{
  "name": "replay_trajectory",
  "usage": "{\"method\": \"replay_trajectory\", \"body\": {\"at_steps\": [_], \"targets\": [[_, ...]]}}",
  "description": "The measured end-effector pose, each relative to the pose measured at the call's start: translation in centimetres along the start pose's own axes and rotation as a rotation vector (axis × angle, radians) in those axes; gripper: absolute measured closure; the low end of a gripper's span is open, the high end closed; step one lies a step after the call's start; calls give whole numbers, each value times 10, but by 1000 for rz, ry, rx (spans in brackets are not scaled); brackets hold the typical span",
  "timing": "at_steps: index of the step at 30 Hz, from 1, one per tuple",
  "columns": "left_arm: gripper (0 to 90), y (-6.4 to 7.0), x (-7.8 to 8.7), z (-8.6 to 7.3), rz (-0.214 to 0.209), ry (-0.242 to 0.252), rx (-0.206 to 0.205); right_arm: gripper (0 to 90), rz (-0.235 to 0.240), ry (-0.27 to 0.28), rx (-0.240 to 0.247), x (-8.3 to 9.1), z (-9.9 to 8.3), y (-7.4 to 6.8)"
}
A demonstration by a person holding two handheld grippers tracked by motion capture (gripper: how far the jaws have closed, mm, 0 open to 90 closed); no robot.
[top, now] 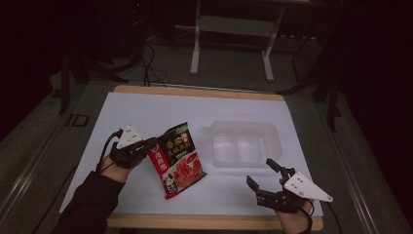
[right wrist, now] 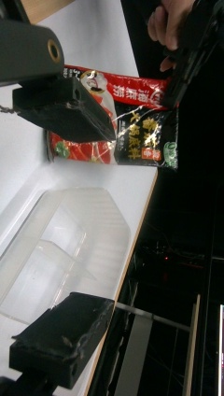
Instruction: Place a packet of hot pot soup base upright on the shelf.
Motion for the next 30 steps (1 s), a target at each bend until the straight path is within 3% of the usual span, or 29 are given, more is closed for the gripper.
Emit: {"method": "replay_trajectory", "body": {"at_steps": [6,14,22,25,30], "targets": [[877,8,14,15,7,38,-66,191,1,0,2,1,1,0],[877,7,33,31,2,96,-101,191,4,9,-9,3,6,3],[878,15,47,51,-63,150,-131,210,24,11,-8,2,19,4],[878,17,50,58,-90,164,-123,221,43,10,-13,0,27,4],[878,24,53,67,-103,185,-157,221,94,28,-11,-7,45,0]]}}
Point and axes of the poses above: each handheld gripper's, and its own axes: x roughly backward along the jaws, z roughly out of its top, y roughly to its right, the point moved 6 cm from there along -x, roughly forward along the jaws, and after that the axes turned 1 degree about -z, right-handed, at the moved point
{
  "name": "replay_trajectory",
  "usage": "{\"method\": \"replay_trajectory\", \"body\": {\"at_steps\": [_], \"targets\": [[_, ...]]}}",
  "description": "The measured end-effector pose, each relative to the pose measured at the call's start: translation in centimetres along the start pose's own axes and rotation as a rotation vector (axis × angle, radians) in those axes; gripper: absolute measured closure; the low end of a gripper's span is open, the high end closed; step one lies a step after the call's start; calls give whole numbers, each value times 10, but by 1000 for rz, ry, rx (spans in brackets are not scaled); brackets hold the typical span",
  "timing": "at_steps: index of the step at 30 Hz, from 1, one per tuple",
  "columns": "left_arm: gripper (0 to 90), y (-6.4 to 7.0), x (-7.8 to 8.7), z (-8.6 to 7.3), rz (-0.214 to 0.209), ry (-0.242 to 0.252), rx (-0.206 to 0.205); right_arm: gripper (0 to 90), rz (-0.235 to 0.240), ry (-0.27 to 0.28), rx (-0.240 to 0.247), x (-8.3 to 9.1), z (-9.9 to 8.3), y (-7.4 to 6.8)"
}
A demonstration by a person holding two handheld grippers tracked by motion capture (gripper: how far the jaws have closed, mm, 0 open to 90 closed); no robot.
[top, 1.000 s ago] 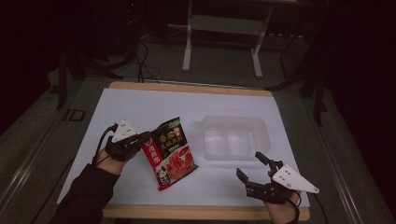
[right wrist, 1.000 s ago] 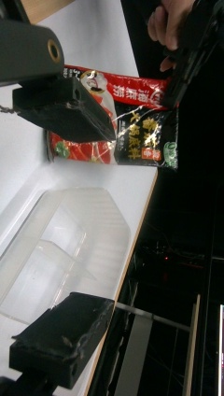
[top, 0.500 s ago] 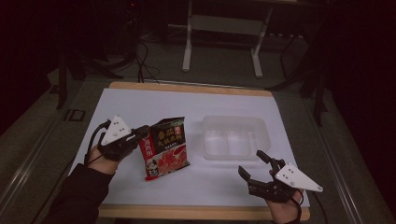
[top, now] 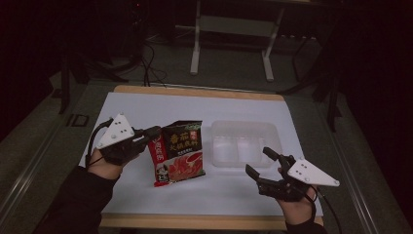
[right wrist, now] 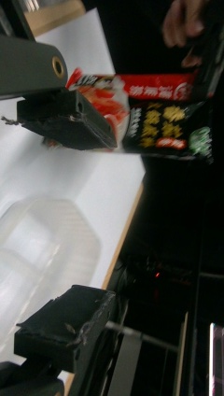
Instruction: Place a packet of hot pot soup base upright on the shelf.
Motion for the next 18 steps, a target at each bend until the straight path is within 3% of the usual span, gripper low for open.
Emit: {"method": "replay_trajectory", "body": {"at_steps": [6,11,18], "targets": [[878,8,-2,10,-30,21,-23,238,86,32,13,-14,26,-12],[879,13,-4,15,-64,45,-14,284,152,54,24,-26,48,-21],[879,24,-8,21,-99,50,-39,284,232,23,29,-49,67,-30]]}}
Point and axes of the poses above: each handheld gripper's, and its own axes: x roughly backward along the jaws, z roughly out of its top, y roughly to its right, the point moved 6 cm from there along -x, roughly forward along the jaws, and after that the axes turned 1 degree about -z, right-handed, at the moved point
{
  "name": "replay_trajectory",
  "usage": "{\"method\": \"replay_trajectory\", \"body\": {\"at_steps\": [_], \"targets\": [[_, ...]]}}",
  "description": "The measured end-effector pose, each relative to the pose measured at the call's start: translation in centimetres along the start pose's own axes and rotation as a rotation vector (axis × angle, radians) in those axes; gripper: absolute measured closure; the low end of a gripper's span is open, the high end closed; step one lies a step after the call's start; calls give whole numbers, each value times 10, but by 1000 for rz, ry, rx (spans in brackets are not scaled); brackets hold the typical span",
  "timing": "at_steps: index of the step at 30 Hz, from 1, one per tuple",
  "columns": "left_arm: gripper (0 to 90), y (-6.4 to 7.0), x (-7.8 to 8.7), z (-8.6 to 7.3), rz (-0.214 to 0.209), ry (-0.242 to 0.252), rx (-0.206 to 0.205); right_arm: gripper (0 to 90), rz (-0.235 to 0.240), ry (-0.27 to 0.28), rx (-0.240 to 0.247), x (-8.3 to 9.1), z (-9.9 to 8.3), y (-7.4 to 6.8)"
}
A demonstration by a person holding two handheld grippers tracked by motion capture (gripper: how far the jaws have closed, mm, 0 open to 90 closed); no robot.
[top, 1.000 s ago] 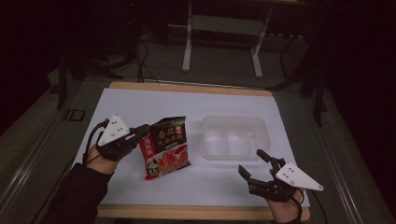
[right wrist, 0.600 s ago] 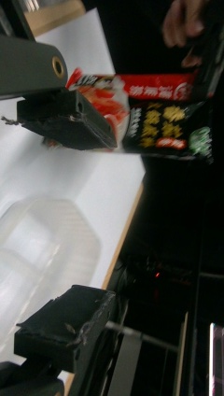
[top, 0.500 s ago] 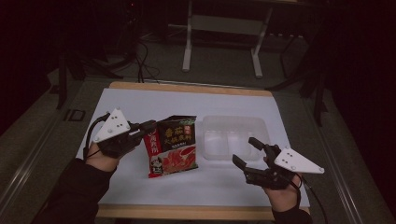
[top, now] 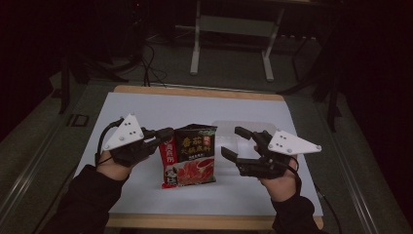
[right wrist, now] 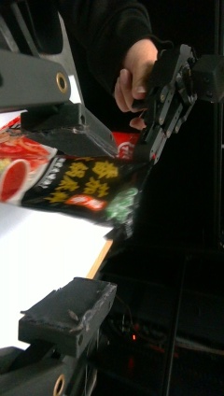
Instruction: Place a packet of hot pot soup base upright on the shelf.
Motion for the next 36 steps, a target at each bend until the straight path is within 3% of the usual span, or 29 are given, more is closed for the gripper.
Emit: {"method": "replay_trajectory", "body": {"at_steps": [8,12,16,18,19,21,25,27,30,36], "targets": [[878,7,-2,5,-29,25,0,286,82,-69,-51,-23,0,4],[878,12,-3,8,-44,33,-7,350,105,-73,-77,-28,-2,6],[878,17,-5,9,-55,37,-17,432,112,-86,-78,-34,-2,6],[878,18,-7,10,-63,37,-18,498,126,-107,-58,-37,-3,4],[878,19,-7,10,-64,38,-17,572,133,-113,-39,-39,-4,3],[878,19,-7,10,-65,39,-17,613,167,-130,-64,-40,-4,0],[876,18,-7,9,-70,43,-4,700,182,-164,-86,-39,-5,-1],[876,17,-7,9,-69,42,-5,718,176,-171,-82,-39,-6,-2],[875,14,-6,9,-88,52,18,751,129,-174,-54,-38,-3,-9],[853,12,-3,10,-101,83,35,755,112,-173,-37,-35,5,-14]]}}
Point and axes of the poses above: each handheld gripper's, and its own axes: x roughly backward along the jaws, z roughly out of its top, y roughly to its right, the point moved 6 cm from there along -x, roughly forward along the jaws, and after that the axes turned 1 degree about -z, right-handed, at the moved point
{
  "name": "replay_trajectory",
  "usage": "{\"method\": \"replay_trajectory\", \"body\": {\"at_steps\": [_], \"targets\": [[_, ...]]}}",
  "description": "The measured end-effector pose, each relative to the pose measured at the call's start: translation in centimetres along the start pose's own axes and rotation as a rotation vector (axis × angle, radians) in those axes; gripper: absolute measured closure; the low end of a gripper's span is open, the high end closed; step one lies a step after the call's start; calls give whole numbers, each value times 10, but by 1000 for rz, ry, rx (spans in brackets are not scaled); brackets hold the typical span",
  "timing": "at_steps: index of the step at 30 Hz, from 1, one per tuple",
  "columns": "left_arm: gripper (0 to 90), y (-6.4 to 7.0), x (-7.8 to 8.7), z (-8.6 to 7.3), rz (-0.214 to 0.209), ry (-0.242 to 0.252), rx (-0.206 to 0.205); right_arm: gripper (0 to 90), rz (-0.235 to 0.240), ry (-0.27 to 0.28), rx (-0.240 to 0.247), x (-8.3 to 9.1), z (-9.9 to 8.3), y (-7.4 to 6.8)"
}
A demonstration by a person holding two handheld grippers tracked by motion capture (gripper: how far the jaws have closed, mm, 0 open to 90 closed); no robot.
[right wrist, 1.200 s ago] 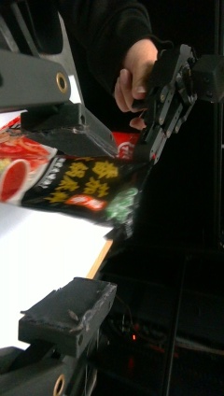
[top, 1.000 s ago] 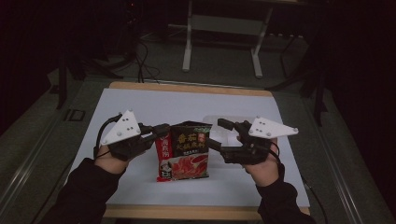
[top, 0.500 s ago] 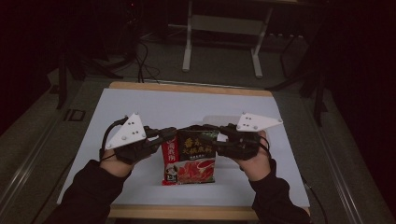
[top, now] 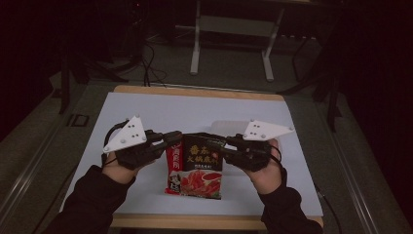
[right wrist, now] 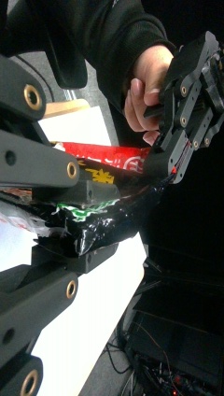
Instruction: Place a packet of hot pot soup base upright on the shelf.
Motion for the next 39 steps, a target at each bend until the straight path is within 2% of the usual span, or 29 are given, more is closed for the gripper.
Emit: {"method": "replay_trajectory", "body": {"at_steps": [4,5,6,8,9,10,13,19,22,23,25,29,32,34,39], "targets": [[733,-4,0,2,-9,20,29,756,-11,4,1,2,3,-1],[680,-5,1,3,-13,29,30,757,-16,5,4,2,4,-1],[619,-7,2,4,2,47,35,758,-25,3,8,2,5,-1],[603,-10,7,6,-6,71,57,758,-41,-2,4,3,6,1],[567,-12,9,6,-5,80,65,759,-45,0,3,4,6,2],[512,-14,11,6,12,78,71,758,-51,3,0,4,7,3],[430,-19,14,2,20,74,94,758,-71,15,-9,8,9,7],[325,-23,18,-12,14,65,136,758,-128,58,-18,19,23,14],[267,-22,17,-18,3,69,162,758,-168,83,-15,24,31,17],[238,-22,17,-21,-12,63,161,758,-184,87,-14,26,34,19],[164,-22,16,-25,-10,62,171,758,-211,105,-11,29,40,21],[140,-19,13,-39,-17,77,193,758,-278,131,-8,35,50,27],[70,-17,9,-53,-1,59,193,758,-331,151,-10,39,55,32],[20,-17,9,-61,28,57,184,758,-367,159,-8,42,57,36],[16,-16,10,-79,71,54,157,758,-462,166,-15,48,59,46]]}}
Point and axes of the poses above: each handheld gripper's, and its own axes: x roughly backward along the jaws, z roughly out of its top, y roughly to its right, the point moved 6 cm from there along -x, roughly forward along the jaws, and after that the axes turned 1 degree about -z, right-handed, at the moved point
